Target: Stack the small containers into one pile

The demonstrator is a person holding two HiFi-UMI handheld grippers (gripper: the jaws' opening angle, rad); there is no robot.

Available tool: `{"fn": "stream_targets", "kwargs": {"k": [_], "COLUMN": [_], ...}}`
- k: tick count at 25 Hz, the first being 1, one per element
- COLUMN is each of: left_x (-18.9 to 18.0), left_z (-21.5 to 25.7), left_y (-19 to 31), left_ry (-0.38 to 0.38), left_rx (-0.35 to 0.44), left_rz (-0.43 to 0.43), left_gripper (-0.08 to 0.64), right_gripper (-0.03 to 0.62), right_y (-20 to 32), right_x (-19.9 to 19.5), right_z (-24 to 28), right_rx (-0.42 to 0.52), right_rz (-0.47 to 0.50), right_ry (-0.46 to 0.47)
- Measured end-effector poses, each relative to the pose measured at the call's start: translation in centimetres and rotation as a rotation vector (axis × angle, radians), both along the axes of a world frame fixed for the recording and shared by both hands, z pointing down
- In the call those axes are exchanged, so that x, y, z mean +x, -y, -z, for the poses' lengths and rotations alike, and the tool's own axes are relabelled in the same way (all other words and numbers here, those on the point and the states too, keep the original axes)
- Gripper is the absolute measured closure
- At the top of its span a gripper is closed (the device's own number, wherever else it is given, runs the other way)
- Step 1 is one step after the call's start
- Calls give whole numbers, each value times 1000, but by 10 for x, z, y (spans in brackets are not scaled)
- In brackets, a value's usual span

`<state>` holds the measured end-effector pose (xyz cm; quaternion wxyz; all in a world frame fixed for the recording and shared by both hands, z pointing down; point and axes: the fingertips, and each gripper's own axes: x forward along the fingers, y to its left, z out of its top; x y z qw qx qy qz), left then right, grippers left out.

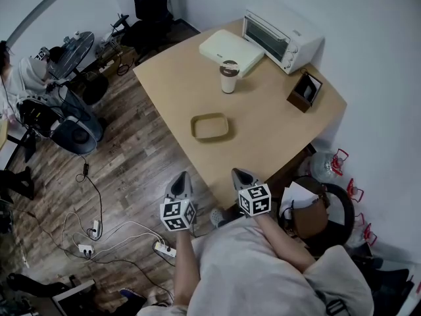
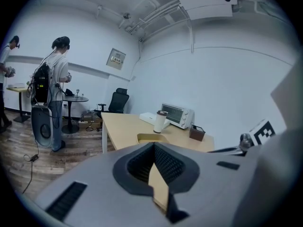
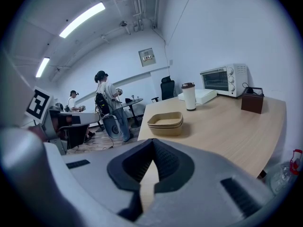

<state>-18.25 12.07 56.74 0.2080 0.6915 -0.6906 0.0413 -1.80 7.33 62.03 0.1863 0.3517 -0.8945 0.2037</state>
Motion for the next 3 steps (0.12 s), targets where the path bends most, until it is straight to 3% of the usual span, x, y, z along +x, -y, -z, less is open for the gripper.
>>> {"fn": "stream_targets", "kwargs": {"k": [3], "left_x": [0], "left_z": [0], "left_y": [-2], "left_ry": [3], "left_rx": [0], "left_rz": [-8], "left_gripper": [555], "right_gripper": [591], "right_y": [-3], "right_x": [-3], "right_z": [0], "right_rx": [-3], "right_rz": [12], "right_ry": [-3]}}
